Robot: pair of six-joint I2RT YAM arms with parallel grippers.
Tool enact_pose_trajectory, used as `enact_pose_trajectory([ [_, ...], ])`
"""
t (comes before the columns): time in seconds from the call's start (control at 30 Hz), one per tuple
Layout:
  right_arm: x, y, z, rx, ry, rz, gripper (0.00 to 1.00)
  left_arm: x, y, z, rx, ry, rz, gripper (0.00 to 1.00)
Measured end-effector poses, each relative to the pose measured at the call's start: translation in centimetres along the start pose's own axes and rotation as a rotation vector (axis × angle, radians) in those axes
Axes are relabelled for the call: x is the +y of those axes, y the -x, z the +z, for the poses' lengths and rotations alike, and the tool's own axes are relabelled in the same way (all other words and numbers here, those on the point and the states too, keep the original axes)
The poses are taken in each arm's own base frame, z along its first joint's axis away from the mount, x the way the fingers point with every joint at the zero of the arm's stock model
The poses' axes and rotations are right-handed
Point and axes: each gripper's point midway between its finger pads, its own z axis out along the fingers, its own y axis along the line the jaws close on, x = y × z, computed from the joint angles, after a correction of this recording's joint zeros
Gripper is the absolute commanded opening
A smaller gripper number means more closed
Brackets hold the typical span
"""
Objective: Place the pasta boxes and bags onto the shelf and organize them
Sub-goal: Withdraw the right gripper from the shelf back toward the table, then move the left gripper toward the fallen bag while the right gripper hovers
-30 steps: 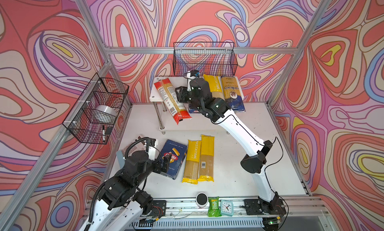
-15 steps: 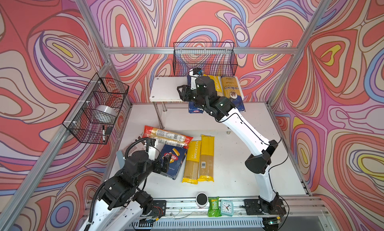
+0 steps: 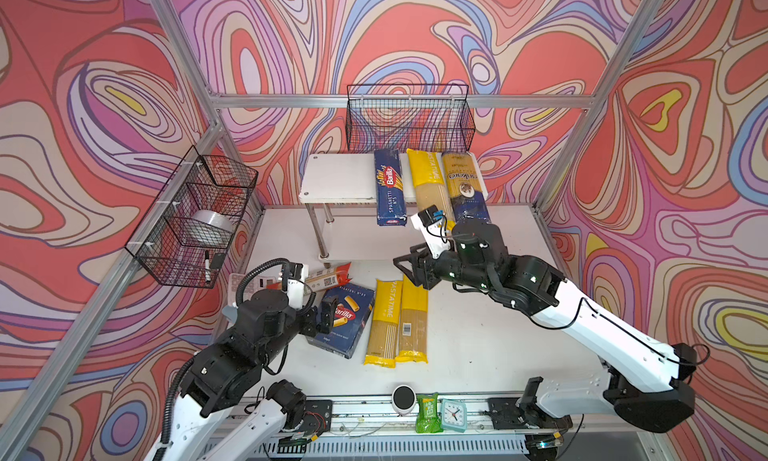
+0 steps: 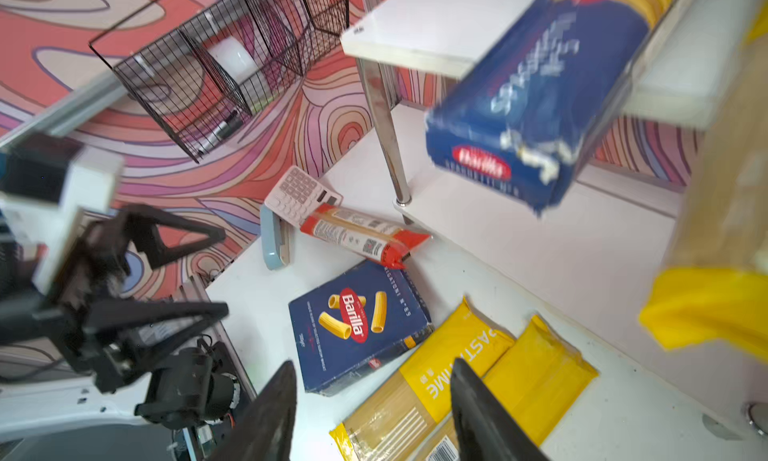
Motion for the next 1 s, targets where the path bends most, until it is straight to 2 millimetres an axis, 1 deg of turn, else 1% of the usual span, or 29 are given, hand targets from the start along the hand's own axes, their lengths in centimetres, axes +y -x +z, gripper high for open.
enact_pose_trajectory([
  [0.03, -0.5, -1.8, 0.3, 0.037, -0.007, 0.0, 0.63, 0.0, 0.1, 0.1, 0.004, 0.006, 0.001, 1.0],
  [0.13, -1.5, -5.7, 1.4, 0.121, -0.022, -0.007, 0.63, 0.2, -0.2, 0.4, 0.028, 0.024, 0.004, 1.0],
  [0.2, -1.9, -7.0, 1.9, 0.151, -0.03, -0.016, 0.65, 0.3, -0.4, 0.5, 0.038, 0.029, -0.002, 1.0],
  [0.33, -2.0, -8.0, 2.7, 0.156, -0.019, -0.028, 0.72, 0.6, -0.6, 0.6, 0.04, 0.042, -0.022, 1.0],
  [0.37, -2.0, -8.3, 3.2, 0.154, -0.01, -0.025, 0.75, 0.7, -0.8, 0.7, 0.044, 0.049, -0.025, 1.0],
  [0.43, -1.8, -9.1, 4.7, 0.162, 0.017, -0.01, 0.82, 0.9, -1.4, 1.1, 0.058, 0.063, -0.024, 1.0],
  [0.5, -1.7, -10.1, 6.7, 0.184, 0.032, 0.024, 0.85, 1.3, -1.9, 1.4, 0.071, 0.08, -0.025, 1.0],
  [0.57, -1.4, -11.0, 9.3, 0.209, 0.053, 0.071, 0.86, 1.6, -2.4, 1.7, 0.077, 0.097, -0.026, 1.0],
  [0.63, -1.4, -11.9, 11.6, 0.226, 0.066, 0.12, 0.86, 1.9, -2.8, 1.8, 0.08, 0.113, -0.027, 1.0],
  [0.73, -1.2, -13.0, 14.1, 0.247, 0.095, 0.169, 0.87, 2.4, -3.4, 2.2, 0.092, 0.141, -0.025, 1.0],
  [0.83, -1.6, -13.5, 16.0, 0.269, 0.082, 0.187, 0.87, 3.0, -3.5, 2.5, 0.096, 0.176, -0.023, 1.0],
  [0.87, -1.8, -13.3, 16.7, 0.27, 0.077, 0.192, 0.87, 3.1, -3.4, 2.5, 0.096, 0.185, -0.023, 1.0],
  [1.0, -2.3, -12.8, 18.3, 0.267, 0.067, 0.208, 0.88, 3.4, -3.2, 2.8, 0.103, 0.216, -0.018, 1.0],
])
